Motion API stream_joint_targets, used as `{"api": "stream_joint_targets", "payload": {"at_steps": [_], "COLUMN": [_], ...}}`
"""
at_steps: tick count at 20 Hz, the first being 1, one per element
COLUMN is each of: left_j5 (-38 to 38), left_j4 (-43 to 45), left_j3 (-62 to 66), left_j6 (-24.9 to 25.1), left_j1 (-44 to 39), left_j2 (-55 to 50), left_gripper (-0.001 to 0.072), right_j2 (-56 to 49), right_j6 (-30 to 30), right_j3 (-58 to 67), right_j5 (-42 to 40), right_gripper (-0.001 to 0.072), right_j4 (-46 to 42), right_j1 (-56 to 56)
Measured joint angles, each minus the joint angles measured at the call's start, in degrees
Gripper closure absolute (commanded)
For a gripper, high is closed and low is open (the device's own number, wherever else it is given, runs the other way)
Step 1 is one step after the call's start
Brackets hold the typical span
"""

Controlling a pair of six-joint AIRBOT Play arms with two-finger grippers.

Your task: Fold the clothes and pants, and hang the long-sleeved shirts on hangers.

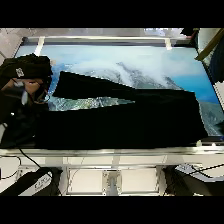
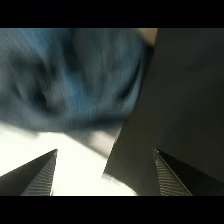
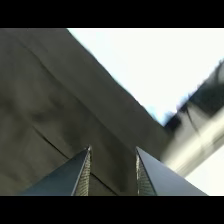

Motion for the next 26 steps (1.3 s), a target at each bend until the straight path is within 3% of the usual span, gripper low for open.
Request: {"api": "stream_joint_targets", "payload": {"at_steps": [1,2,5,13,16,18,26], "left_j5": [3.4,6.9,14.2,20.3,24.8,28.0,33.9], "left_j4": [-1.6,-3.4,-9.3,-28.0,-31.0,-32.4,-37.4], "left_j3": [2.5,4.6,9.3,12.4,12.5,12.6,12.6], "left_j6": [0.0,0.0,-0.4,-4.1,-7.7,-10.2,-15.2], "left_j1": [0.0,0.0,0.2,1.4,1.6,1.9,4.8], "left_j2": [0.0,-0.6,-5.9,-24.2,-28.1,-29.8,-32.3], "left_gripper": [0.0109,0.0126,0.0126,0.0125,0.0132,0.0217,0.0220], "right_j2": [0.6,0.9,1.4,1.1,1.1,1.1,1.1], "right_j6": [0.3,0.3,-0.9,-2.4,-2.7,-2.9,-3.4], "right_j3": [2.0,3.4,5.7,7.1,7.2,7.2,7.2], "right_j5": [-0.1,-0.4,-2.1,-7.0,-7.0,-7.0,-4.5], "right_gripper": [0.0391,0.0391,0.0391,0.0390,0.0390,0.0390,0.0390], "right_j4": [2.5,5.0,9.9,11.8,11.8,11.6,10.0], "right_j1": [0.5,1.5,7.2,22.2,24.2,24.7,25.4]}}
